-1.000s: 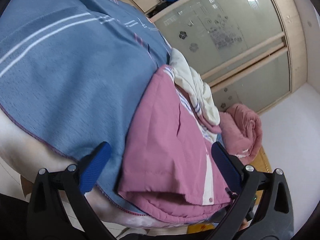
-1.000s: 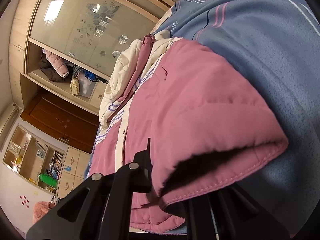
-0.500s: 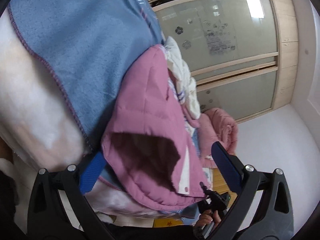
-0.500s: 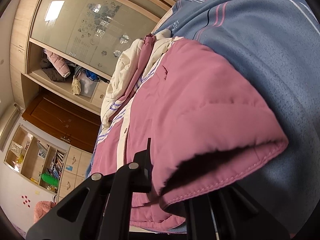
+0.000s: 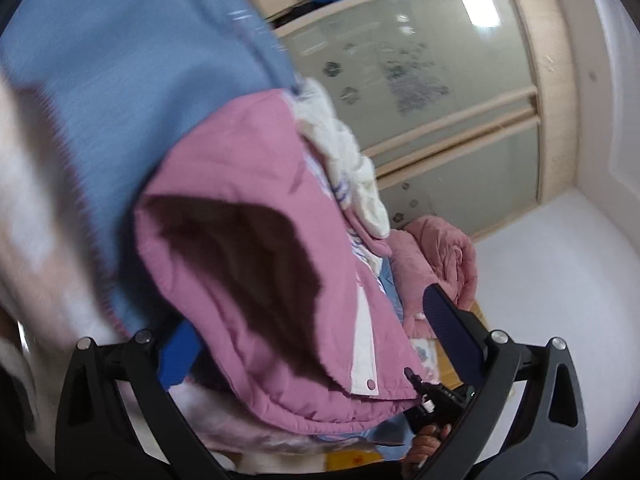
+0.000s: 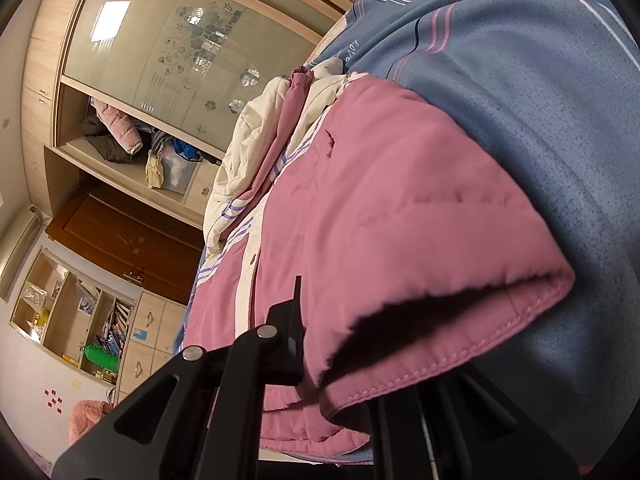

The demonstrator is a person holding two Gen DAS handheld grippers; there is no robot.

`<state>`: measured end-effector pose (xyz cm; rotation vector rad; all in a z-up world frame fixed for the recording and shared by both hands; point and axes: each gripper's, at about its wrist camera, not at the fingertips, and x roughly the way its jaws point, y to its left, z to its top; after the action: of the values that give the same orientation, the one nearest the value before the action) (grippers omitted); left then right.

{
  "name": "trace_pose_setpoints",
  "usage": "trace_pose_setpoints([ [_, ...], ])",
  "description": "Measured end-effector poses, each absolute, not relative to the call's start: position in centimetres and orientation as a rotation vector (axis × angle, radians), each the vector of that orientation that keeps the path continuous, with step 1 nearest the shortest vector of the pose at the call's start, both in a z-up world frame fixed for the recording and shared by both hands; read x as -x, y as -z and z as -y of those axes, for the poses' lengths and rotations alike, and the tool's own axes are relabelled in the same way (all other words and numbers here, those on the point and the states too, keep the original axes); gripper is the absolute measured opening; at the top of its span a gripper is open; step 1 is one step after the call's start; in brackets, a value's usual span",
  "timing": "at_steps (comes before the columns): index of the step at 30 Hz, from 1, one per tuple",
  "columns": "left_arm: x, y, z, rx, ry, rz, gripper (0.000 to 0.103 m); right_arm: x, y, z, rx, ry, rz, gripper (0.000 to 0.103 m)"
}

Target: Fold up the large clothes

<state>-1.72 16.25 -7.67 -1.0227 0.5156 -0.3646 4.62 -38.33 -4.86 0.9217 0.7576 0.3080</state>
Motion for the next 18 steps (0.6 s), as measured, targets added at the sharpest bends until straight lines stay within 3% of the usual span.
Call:
trace_pose_setpoints([
  [5, -0.2, 9.5, -15.9, 1.034, 0.284, -0.625, 0.101, -4.6, 4.9, 38.4, -0.925, -0.307, -0.758, 0.009],
  [10, -0.8, 8.7, -15.1, 0.986, 0.228, -0.623, 0.099, -4.5, 5.1, 38.4, -0.924, -0.304, -0.766, 0.009],
  [11, -1.0, 8.3, -14.8, 0.953, 0.215, -0.621, 0.094, -4.5, 5.1, 38.4, -0.923, -0.304, -0.768, 0.009],
  [13, -1.1, 8.0, -14.6, 0.898, 0.189, -0.625, 0.074, -4.5, 5.1, 38.5, -0.921, -0.303, -0.77, 0.009],
  [15, -1.6, 7.5, -14.1, 0.829, 0.157, -0.644, 0.037, -4.5, 5.1, 38.4, -0.919, -0.302, -0.772, 0.009],
  [18, -2.1, 7.3, -13.9, 0.75, 0.114, -0.66, 0.02, -4.5, 5.2, 38.4, -0.919, -0.301, -0.775, 0.009],
])
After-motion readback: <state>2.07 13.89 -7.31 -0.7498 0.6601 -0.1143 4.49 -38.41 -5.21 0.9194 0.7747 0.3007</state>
